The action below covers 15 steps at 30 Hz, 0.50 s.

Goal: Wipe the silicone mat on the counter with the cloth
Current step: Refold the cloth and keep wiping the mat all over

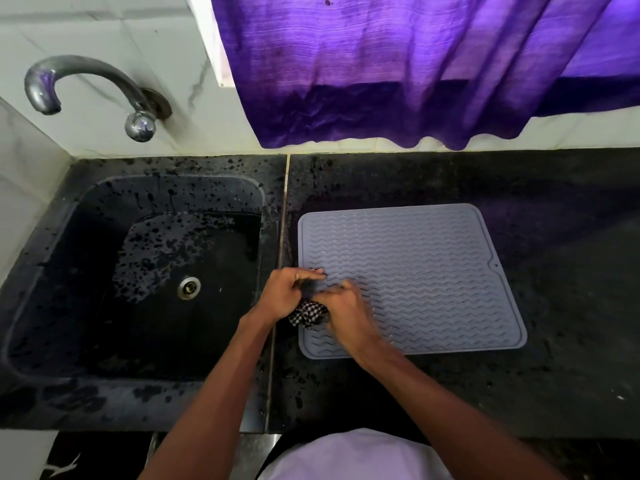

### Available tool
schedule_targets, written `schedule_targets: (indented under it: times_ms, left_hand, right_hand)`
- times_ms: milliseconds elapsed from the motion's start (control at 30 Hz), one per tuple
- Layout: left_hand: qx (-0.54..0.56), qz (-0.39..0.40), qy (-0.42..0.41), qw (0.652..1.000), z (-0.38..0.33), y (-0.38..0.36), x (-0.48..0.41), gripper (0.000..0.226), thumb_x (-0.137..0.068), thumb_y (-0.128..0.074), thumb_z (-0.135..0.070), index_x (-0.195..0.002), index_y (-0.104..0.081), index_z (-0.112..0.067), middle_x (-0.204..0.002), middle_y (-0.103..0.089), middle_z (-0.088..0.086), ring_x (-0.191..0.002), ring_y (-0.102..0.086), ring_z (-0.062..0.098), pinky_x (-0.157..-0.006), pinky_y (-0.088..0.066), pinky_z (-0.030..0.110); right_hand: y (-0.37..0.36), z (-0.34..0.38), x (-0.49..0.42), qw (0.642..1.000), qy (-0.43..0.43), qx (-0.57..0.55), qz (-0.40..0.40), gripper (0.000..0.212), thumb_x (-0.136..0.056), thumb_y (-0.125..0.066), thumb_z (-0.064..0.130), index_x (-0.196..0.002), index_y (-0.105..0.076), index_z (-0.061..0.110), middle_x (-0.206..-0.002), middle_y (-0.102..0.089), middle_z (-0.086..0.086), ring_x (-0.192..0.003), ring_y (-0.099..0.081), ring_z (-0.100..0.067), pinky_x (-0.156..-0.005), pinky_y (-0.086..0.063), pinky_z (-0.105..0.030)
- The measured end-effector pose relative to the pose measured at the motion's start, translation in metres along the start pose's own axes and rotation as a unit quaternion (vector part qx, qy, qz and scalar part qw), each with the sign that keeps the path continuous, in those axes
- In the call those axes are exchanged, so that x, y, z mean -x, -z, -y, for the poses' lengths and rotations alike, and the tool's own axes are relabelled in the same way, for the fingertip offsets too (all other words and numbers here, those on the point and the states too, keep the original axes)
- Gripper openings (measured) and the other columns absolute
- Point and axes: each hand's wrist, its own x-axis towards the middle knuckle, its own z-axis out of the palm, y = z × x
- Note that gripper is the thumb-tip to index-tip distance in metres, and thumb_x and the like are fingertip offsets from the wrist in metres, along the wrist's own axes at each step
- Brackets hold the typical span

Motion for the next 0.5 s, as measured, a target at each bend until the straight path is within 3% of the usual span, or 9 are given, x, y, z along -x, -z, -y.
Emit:
schedule_targets:
  times_ms: [267,400,500]
  left_hand:
    - [-0.010,0.038,0.014,0.999,-0.002,0.008,-0.005,0.067,-0.074,-0.038,0.031,-0.117,-0.073,-0.006,-0.128,-0.068,0.006,-0.127,-0.056,0.009,-0.110,-0.033,0.010]
    - [-0.007,0.012,0.005,1.000,-0.002,0.003,0.000,0.061,-0.075,-0.043,0.032,-0.115,-0.074,-0.003,-0.126,-0.068,0.008,-0.123,-0.058,0.009,-0.109,-0.035,0.010]
    - [-0.007,-0.001,-0.014,1.000,0.000,0.000,0.004,0.053,-0.078,-0.050,0.030,-0.113,-0.074,-0.002,-0.126,-0.068,0.007,-0.121,-0.058,0.008,-0.110,-0.037,0.012]
  right_hand:
    - [-0.004,0.007,0.000,1.000,0.010,0.013,-0.009,0.049,-0.069,-0.070,-0.004,-0.113,-0.067,0.019,-0.102,-0.071,-0.005,-0.099,-0.056,-0.028,-0.090,-0.047,-0.042]
    - [0.003,0.004,0.001,0.999,-0.014,0.035,0.001,0.043,-0.074,-0.068,-0.001,-0.112,-0.068,0.018,-0.105,-0.070,-0.008,-0.106,-0.056,-0.030,-0.094,-0.046,-0.043]
    - [0.011,-0.009,0.003,0.999,-0.034,0.019,-0.005,0.037,-0.072,-0.066,-0.004,-0.101,-0.072,0.020,-0.096,-0.072,-0.008,-0.098,-0.061,-0.029,-0.090,-0.050,-0.041]
